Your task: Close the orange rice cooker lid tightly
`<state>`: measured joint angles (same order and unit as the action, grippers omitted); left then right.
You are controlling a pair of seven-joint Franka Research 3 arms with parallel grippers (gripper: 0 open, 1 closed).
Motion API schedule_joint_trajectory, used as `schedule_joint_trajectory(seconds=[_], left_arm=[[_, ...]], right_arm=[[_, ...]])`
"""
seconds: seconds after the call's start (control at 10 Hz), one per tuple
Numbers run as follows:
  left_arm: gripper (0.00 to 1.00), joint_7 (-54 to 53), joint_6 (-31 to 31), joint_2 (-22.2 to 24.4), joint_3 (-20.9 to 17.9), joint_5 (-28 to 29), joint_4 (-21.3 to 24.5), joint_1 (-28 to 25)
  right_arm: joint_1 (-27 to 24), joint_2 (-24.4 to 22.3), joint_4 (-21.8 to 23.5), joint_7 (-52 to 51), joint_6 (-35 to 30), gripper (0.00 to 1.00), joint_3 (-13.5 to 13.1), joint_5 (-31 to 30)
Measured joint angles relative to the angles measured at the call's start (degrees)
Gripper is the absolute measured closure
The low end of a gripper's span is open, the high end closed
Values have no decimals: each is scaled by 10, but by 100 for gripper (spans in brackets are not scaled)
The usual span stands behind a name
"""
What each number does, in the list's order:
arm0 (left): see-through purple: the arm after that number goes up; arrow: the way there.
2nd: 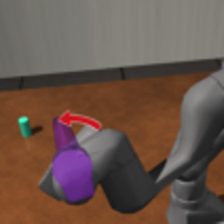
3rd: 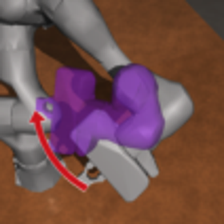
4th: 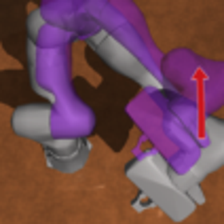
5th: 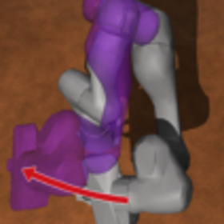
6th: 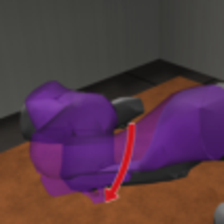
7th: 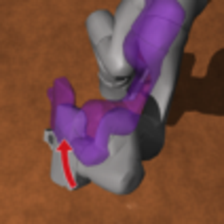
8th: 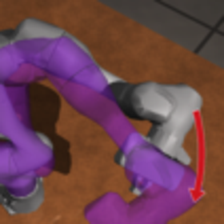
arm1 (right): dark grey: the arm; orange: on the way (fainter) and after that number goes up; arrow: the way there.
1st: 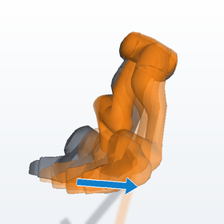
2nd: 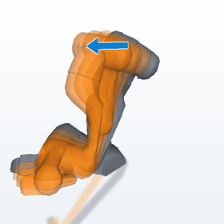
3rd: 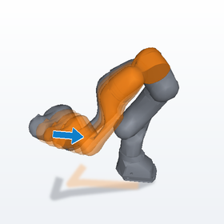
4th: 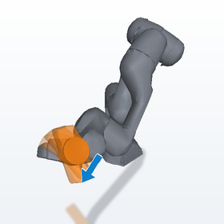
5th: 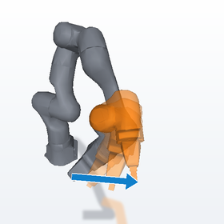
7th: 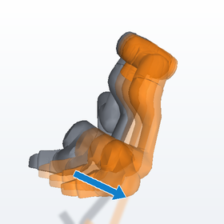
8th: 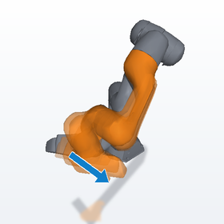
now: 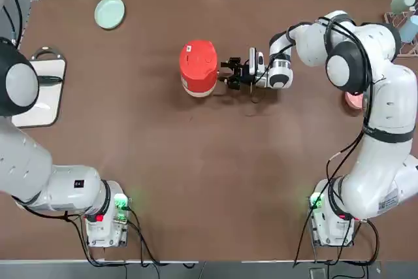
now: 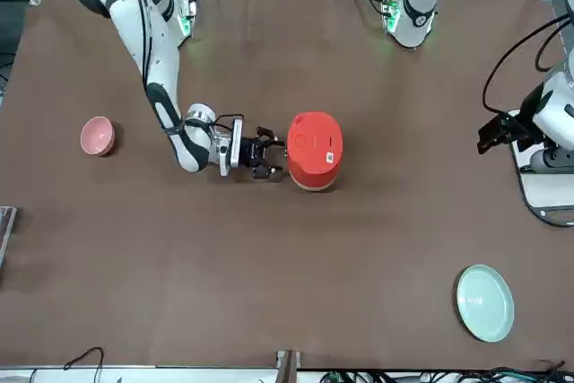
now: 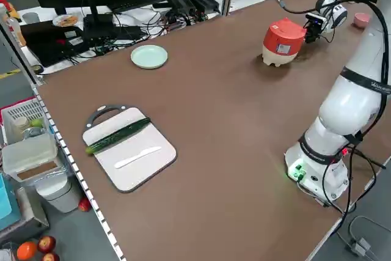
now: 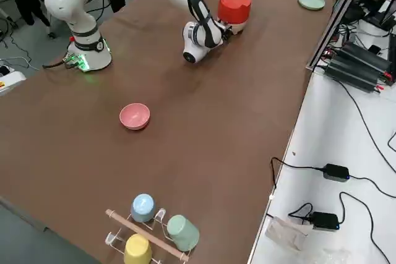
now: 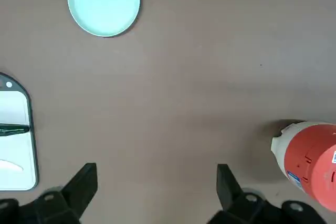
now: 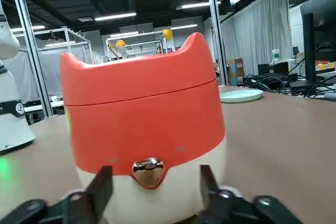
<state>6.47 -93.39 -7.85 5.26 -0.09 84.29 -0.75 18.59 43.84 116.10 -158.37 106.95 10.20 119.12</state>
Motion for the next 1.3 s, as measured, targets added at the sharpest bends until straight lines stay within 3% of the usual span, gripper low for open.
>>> schedule_joint_trajectory(seconds=[0.1,0.5,0.7,1.1,1.3], left_arm=[[0,0,0,0,0,0,0,0],[0,0,0,0,0,0,0,0],[0,-1,0,0,0,0,0,0],[0,-15,0,0,1,0,0,0],[0,-15,0,0,1,0,0,0]], right_arm=[[-2,0,0,0,-1,2,0,0],[-24,-3,-2,7,8,0,0,0],[-49,-24,-13,8,72,0,-1,-37],[-130,-111,-48,78,168,0,-4,-287],[-153,-114,-95,218,200,0,-4,-450]])
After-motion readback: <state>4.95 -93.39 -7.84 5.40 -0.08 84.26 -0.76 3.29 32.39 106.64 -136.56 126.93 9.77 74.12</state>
